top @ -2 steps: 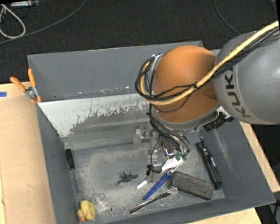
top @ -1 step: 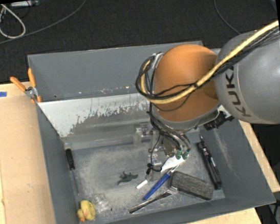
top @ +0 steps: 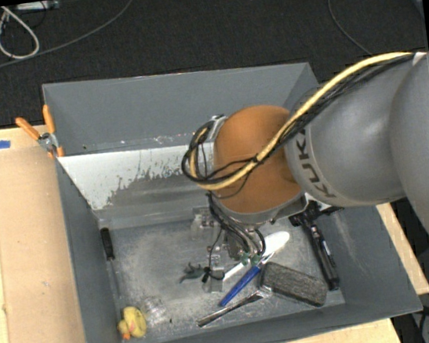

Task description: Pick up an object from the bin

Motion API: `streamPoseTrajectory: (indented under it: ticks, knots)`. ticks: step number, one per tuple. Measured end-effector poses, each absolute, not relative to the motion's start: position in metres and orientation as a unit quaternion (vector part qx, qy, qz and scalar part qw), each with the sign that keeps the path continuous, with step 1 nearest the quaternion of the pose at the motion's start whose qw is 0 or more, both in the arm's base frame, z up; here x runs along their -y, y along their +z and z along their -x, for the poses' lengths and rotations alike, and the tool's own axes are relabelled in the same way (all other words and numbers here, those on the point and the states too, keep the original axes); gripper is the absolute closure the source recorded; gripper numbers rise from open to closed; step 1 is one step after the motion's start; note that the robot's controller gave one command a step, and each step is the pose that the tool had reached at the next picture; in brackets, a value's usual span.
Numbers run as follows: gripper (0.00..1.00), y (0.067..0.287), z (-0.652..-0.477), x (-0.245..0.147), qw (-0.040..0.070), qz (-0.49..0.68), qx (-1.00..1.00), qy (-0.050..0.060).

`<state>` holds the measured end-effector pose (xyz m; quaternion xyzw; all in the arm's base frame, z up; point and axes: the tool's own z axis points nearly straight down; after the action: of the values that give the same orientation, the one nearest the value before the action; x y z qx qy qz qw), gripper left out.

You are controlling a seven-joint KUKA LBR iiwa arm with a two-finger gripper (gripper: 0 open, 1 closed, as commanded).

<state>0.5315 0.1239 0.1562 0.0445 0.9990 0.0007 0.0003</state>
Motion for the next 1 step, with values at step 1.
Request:
streamPoseTrajectory:
  ticks: [1]
  knots:
    - [0.00, 0.1419, -0.5364, -0.1336, 0.001, -0.035, -0.999, 0.000]
